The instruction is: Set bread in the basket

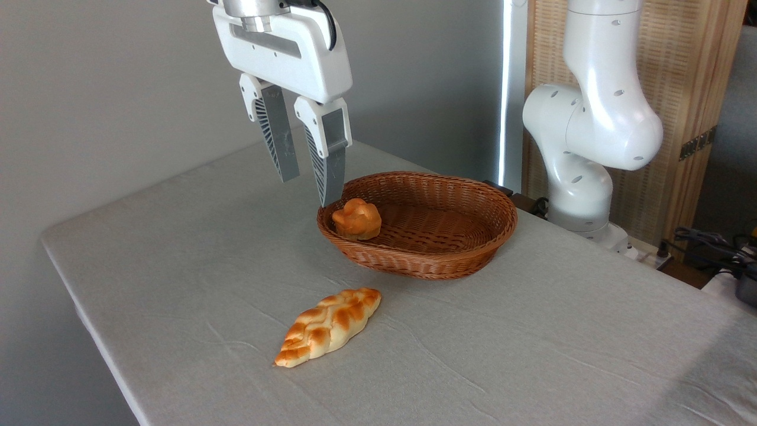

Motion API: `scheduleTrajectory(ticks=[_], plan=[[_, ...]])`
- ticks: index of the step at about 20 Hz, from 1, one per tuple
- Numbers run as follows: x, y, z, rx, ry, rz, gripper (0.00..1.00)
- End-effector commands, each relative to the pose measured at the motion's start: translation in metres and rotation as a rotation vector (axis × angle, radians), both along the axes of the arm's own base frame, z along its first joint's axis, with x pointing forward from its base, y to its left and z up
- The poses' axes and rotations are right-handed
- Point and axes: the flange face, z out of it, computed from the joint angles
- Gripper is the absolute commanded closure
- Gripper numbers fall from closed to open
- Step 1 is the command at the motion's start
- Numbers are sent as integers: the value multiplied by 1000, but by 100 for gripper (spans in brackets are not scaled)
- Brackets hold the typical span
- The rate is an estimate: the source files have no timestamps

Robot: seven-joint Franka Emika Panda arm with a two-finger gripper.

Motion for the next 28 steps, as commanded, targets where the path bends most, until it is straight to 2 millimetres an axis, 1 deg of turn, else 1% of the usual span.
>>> scheduleTrajectory(ticks=[1,11,13,16,19,21,22,23,24,26,28], plan=[[-2,-1,4,7,0,-21,0],[-5,-3,3,7,1,-24,0],[-5,-2,3,7,3,-21,0],[-11,7,4,6,-3,-7,0],[-12,10,-4,7,-9,-1,0],[-15,11,-14,6,-8,-1,0],[-14,11,-28,7,-8,-1,0],[-13,10,-34,7,-14,-1,0],[-13,10,-47,6,-29,-2,0],[-13,10,-59,6,-46,-1,0],[-14,10,-76,7,-25,-2,0]])
